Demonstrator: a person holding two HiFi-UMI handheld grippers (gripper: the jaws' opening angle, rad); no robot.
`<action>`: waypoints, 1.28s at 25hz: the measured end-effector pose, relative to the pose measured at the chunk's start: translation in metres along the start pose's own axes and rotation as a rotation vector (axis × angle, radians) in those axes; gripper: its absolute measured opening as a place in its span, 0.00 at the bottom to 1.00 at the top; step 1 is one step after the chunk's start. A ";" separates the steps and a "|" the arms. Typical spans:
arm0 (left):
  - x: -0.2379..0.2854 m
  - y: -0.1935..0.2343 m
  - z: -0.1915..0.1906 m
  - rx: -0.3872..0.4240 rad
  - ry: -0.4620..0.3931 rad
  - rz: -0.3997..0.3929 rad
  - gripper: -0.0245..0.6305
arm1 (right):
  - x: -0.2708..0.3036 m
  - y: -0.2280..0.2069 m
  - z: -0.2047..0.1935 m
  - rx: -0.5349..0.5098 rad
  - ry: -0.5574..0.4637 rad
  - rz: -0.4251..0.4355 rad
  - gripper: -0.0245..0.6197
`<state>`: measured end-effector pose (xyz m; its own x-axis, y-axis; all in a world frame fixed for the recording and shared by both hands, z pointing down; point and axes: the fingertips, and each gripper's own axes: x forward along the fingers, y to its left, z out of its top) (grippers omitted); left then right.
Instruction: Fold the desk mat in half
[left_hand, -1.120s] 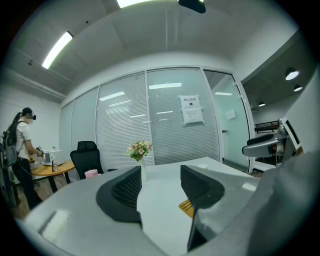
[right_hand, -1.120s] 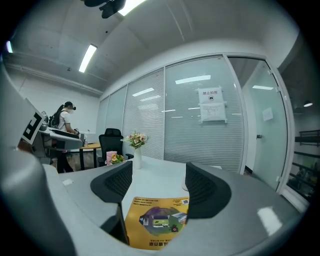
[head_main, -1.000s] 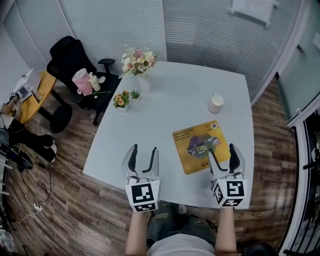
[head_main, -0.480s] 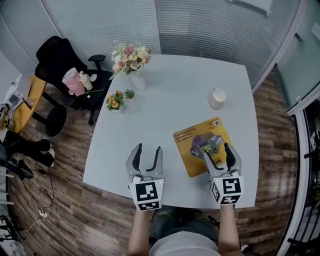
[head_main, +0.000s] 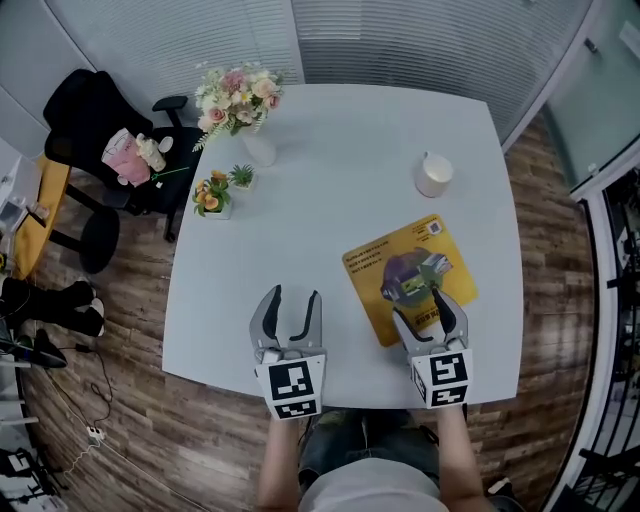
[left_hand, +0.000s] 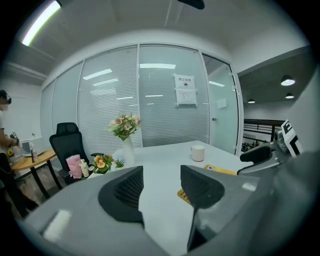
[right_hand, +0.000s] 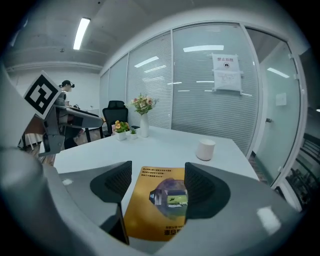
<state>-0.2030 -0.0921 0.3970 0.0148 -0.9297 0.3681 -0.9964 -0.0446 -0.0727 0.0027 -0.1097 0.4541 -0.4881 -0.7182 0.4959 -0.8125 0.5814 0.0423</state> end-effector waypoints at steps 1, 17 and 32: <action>0.002 -0.001 -0.003 -0.001 0.007 -0.006 0.39 | 0.002 0.002 -0.005 -0.003 0.014 0.004 0.59; 0.021 -0.007 -0.048 0.000 0.103 -0.069 0.39 | 0.021 0.040 -0.080 -0.045 0.223 0.080 0.58; 0.036 -0.017 -0.071 0.020 0.166 -0.117 0.39 | 0.028 0.056 -0.134 -0.134 0.365 0.131 0.52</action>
<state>-0.1912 -0.0984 0.4773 0.1147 -0.8450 0.5223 -0.9867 -0.1576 -0.0384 -0.0140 -0.0456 0.5870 -0.4197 -0.4661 0.7788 -0.6905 0.7209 0.0593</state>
